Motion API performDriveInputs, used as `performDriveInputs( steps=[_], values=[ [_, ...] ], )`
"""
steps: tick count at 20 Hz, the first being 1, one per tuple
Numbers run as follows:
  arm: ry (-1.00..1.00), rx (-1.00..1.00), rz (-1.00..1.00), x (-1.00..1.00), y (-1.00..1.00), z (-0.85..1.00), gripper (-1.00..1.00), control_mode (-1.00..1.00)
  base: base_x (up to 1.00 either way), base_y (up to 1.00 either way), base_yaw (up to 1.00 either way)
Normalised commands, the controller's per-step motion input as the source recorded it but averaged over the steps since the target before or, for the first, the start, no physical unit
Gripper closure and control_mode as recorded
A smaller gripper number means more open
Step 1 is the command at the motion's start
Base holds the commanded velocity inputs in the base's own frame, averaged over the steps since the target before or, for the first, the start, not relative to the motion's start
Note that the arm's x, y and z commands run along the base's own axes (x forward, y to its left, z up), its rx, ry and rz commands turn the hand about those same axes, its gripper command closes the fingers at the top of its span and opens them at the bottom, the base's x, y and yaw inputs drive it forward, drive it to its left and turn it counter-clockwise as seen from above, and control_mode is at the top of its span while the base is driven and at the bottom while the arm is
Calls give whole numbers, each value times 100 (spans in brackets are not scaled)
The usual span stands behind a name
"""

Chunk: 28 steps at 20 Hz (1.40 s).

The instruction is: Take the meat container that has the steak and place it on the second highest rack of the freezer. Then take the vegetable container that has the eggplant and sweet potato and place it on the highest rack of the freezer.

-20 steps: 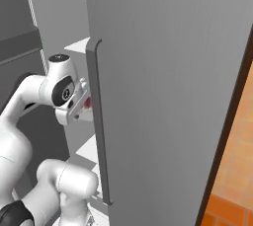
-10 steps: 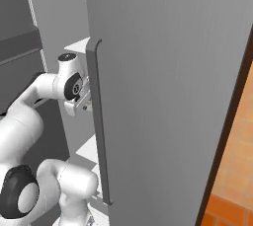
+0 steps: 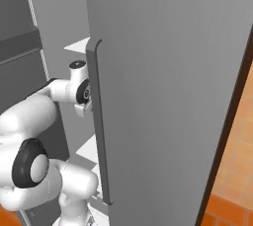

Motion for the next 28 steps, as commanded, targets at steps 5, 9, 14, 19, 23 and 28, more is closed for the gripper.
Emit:
performDriveInputs(
  steps=[5, 9, 14, 19, 23, 28],
  values=[
    [0, 0, 0, 68, -7, -4, 100, -100, 0, 0, 0],
    [-1, 0, 0, 54, 0, -7, 100, -100, 0, 0, 0],
    [-3, -1, 0, 38, 0, -36, 100, -100, 0, 0, 0],
    [-3, -1, 0, 23, 0, -27, 100, -100, 0, 0, 0],
    [-1, 0, 0, 9, 0, -1, 100, -100, 0, 0, 0],
    [0, 0, 0, 0, 0, 0, 100, -100, 0, 0, 0]
  ],
)
